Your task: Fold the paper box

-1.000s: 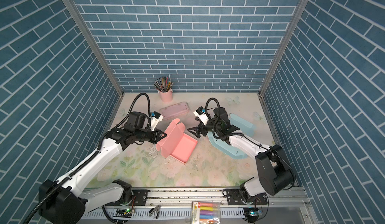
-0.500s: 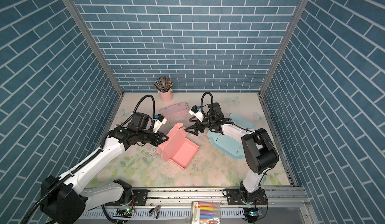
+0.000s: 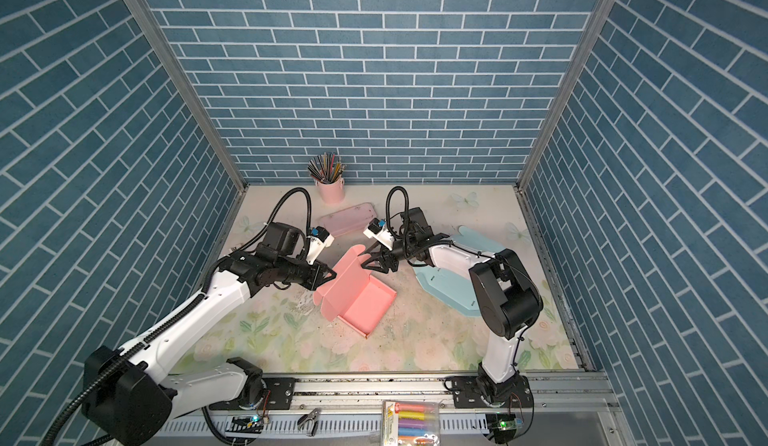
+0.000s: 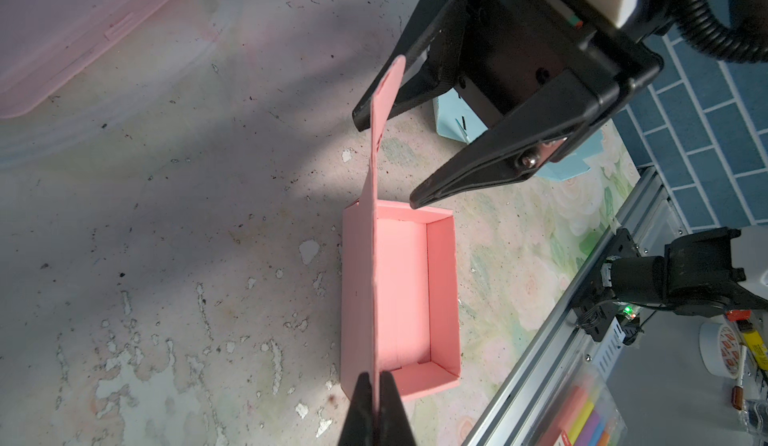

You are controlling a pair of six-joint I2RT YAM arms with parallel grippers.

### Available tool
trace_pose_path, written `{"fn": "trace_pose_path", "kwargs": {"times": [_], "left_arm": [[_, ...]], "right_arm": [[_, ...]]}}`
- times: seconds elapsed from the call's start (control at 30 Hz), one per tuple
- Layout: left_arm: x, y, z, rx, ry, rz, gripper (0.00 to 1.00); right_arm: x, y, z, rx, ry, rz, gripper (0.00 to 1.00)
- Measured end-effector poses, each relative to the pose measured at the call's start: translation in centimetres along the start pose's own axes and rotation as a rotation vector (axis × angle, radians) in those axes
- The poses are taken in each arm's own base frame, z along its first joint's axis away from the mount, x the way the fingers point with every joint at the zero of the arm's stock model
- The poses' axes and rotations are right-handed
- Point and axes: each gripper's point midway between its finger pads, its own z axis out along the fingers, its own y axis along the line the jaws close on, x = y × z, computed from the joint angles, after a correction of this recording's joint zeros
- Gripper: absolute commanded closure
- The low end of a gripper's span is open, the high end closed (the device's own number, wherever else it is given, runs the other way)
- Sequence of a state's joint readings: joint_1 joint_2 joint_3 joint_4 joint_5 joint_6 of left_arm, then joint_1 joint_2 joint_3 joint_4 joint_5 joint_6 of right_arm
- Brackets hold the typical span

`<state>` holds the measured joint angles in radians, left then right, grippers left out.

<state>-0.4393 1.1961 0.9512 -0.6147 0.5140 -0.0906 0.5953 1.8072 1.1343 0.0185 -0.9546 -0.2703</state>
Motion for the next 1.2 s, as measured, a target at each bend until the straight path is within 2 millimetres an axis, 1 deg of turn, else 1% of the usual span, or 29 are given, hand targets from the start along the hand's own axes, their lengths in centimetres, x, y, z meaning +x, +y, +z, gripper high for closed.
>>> {"fn": "trace_pose_path", "kwargs": {"times": [0.13,0.3,0.4,0.63,0.7,0.8,0.83,0.97,1.03,1.13,1.2], "left_arm": [[0.1,0.3,0.2,-0.010,0.008,0.002,1.00],[0.0,0.5,0.2,-0.026,0.018,0.007,1.00],[-0.3,0.6,0.2,-0.034,0.021,0.011,1.00],[-0.5,0.7,0.2,-0.042,0.044,0.013,1.00],[-0.5,0.7,0.2,-0.044,0.047,0.014,0.97],[-0.6,0.7,0.2,-0.046,0.041,0.019,0.83],[-0.7,0.7,0.2,-0.049,0.039,0.022,0.77],[-0.9,1.0,0.1,-0.066,0.031,0.033,0.41],[-1.2,1.0,0.0,-0.069,0.024,0.030,0.35],[-1.6,1.0,0.0,-0.071,0.007,0.029,0.32],[-2.1,1.0,-0.1,-0.074,-0.011,0.027,0.31]], "right_arm": [[0.1,0.2,0.1,-0.005,0.007,-0.007,0.66],[0.5,0.4,0.3,-0.008,0.023,-0.007,0.75],[0.8,0.5,0.5,-0.004,0.035,-0.005,0.82],[1.0,0.0,0.4,0.026,0.045,-0.015,0.96],[0.9,-0.1,0.3,0.033,0.048,-0.017,0.97],[0.7,-0.1,0.0,0.056,0.046,-0.028,0.98],[0.7,0.0,-0.2,0.069,0.046,-0.033,0.99],[1.0,0.6,-1.2,0.134,0.035,-0.046,1.00],[1.2,0.9,-2.0,0.173,0.022,-0.052,1.00],[1.4,1.4,-2.9,0.229,0.001,-0.058,0.99],[1.4,1.3,-3.4,0.267,-0.010,-0.054,0.99]]}}
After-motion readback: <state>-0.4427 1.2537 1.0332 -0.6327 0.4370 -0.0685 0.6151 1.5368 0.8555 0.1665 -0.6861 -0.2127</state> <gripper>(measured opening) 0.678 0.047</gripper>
